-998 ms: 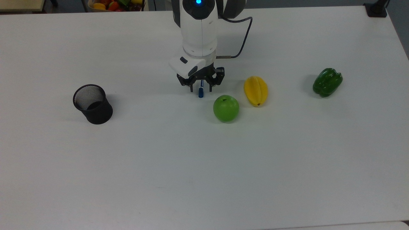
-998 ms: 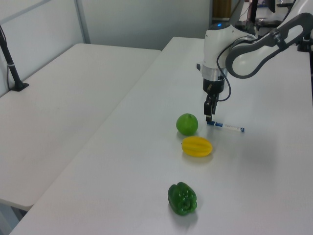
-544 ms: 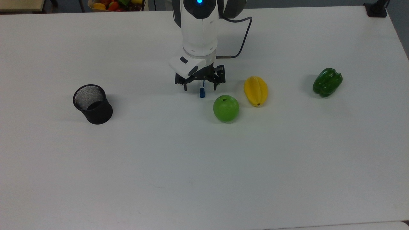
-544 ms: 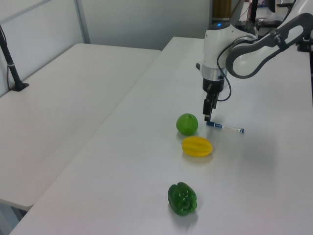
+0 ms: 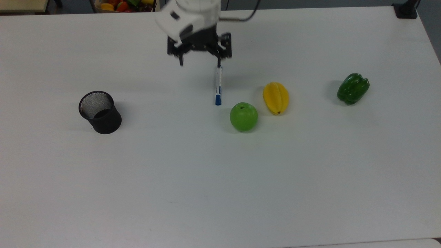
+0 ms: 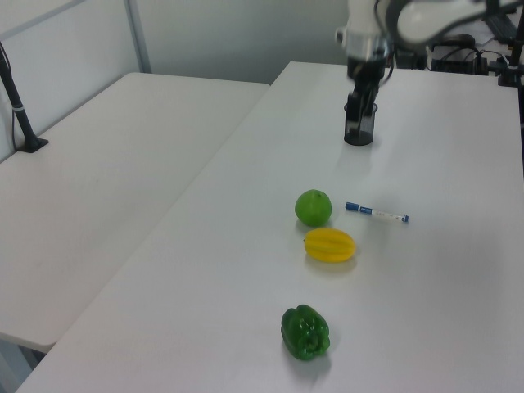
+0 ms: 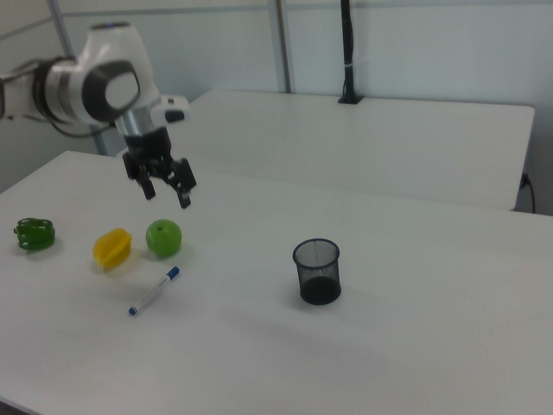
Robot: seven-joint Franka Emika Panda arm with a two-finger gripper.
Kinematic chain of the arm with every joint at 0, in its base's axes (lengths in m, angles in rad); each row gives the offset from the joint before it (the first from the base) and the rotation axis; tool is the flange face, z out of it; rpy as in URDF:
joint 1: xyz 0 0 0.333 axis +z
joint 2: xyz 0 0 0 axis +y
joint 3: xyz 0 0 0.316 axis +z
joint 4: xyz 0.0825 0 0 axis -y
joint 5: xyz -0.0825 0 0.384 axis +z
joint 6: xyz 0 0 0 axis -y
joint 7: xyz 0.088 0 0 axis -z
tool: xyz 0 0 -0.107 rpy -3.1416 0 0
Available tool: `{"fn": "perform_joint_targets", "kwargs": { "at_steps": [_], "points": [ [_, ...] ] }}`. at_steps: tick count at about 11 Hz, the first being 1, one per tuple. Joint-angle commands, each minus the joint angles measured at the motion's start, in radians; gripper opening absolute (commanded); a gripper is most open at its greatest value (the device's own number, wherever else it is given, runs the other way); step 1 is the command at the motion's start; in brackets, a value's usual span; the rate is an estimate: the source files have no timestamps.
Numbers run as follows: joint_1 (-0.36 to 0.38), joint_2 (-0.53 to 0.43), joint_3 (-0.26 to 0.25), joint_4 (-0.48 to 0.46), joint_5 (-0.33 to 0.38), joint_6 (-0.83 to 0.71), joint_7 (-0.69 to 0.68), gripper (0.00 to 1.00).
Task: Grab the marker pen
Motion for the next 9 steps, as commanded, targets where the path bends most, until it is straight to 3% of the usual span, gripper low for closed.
{"fn": "perform_joint_targets", "kwargs": {
  "at_steps": [1, 3, 6, 8, 9],
  "points": [
    [-0.029, -0.118, -0.007, 0.064, 0.004, -0.218, 0.026, 1.00],
    [-0.066, -0.169, -0.008, 0.129, 0.047, -0.361, 0.024, 1.00],
    [-0.070, -0.233, -0.036, 0.128, 0.066, -0.410, 0.017, 1.00],
    [0.021, -0.227, -0.133, 0.126, 0.063, -0.381, -0.006, 1.00],
    [0.058, -0.227, -0.178, 0.121, 0.066, -0.332, -0.082, 1.00]
  ]
}}
